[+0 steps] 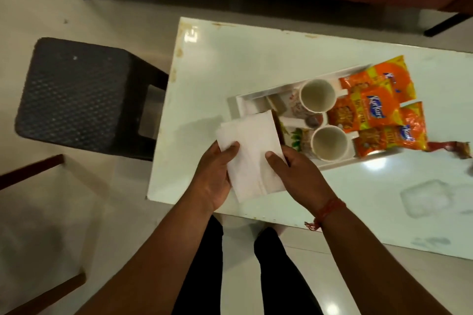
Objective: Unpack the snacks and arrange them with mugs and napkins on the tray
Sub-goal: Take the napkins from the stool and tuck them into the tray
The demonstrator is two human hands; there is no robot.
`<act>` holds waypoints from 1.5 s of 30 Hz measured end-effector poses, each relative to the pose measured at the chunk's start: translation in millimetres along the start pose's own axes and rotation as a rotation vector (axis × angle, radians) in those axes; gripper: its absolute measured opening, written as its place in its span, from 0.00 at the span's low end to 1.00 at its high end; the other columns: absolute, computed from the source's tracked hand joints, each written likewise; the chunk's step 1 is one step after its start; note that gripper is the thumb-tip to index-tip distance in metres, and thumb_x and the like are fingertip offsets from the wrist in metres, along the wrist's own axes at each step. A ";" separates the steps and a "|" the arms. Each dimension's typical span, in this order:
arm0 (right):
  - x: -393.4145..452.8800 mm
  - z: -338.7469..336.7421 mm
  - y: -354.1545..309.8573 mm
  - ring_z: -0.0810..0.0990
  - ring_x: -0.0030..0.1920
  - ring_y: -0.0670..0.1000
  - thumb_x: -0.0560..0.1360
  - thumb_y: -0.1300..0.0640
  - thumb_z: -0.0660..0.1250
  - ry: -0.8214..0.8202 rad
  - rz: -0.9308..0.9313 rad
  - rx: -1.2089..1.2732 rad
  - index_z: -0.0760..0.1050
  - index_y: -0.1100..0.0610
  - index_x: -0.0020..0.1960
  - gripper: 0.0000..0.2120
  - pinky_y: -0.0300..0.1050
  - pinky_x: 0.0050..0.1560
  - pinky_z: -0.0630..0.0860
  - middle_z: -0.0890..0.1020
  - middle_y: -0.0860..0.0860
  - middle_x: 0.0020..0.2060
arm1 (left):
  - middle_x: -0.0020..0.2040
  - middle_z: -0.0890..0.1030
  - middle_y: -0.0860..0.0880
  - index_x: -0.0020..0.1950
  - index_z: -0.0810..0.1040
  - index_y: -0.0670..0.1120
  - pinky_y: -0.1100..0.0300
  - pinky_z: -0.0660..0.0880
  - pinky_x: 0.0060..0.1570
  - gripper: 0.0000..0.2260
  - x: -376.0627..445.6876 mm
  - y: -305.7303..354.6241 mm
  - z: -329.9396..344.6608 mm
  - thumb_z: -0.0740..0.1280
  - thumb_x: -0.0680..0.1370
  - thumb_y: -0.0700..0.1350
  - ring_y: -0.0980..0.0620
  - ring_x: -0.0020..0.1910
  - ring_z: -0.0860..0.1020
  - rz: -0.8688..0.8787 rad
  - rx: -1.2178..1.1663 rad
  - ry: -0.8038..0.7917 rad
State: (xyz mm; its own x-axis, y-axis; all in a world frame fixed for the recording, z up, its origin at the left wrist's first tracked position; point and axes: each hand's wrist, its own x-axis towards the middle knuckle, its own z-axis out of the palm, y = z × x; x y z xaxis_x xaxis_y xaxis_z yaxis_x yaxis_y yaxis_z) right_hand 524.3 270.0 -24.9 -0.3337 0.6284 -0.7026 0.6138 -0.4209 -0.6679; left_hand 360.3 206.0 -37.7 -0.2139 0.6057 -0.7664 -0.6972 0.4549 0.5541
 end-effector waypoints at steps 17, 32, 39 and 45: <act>-34.4 -42.4 1.5 0.79 0.45 0.34 0.78 0.53 0.67 0.202 -0.245 0.125 0.76 0.43 0.52 0.05 0.29 0.43 0.75 0.81 0.37 0.44 | 0.55 0.83 0.47 0.57 0.78 0.46 0.53 0.78 0.58 0.07 -10.1 -34.8 53.9 0.67 0.80 0.42 0.47 0.59 0.80 0.006 0.062 0.153; -48.6 47.4 -23.8 0.80 0.52 0.53 0.80 0.51 0.59 0.205 -0.425 -0.625 0.72 0.49 0.65 0.14 0.48 0.46 0.78 0.81 0.48 0.55 | 0.61 0.82 0.40 0.62 0.81 0.40 0.44 0.72 0.67 0.29 -30.2 -27.8 12.1 0.56 0.80 0.63 0.40 0.57 0.82 -0.097 -0.533 -0.069; -46.2 54.6 -25.5 0.81 0.54 0.50 0.80 0.48 0.61 0.332 -0.345 -0.536 0.70 0.48 0.66 0.15 0.47 0.51 0.78 0.80 0.46 0.60 | 0.65 0.78 0.41 0.73 0.70 0.40 0.46 0.68 0.71 0.24 -16.5 -26.8 -6.2 0.62 0.80 0.51 0.41 0.67 0.74 -0.060 -0.452 -0.164; -36.1 54.6 -21.2 0.80 0.55 0.49 0.80 0.51 0.64 0.352 -0.385 -0.486 0.73 0.51 0.64 0.13 0.44 0.52 0.77 0.78 0.47 0.61 | 0.62 0.80 0.42 0.72 0.70 0.40 0.47 0.78 0.58 0.20 -11.2 -16.3 -7.9 0.63 0.80 0.43 0.43 0.60 0.79 0.022 -0.279 -0.156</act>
State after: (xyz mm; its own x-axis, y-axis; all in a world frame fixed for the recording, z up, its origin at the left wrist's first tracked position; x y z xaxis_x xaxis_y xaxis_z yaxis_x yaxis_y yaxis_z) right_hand 484.3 220.5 1.3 -0.3901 0.8824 -0.2632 0.7760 0.1612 -0.6097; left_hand 368.6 186.6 -40.7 -0.1384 0.7159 -0.6843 -0.8590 0.2571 0.4428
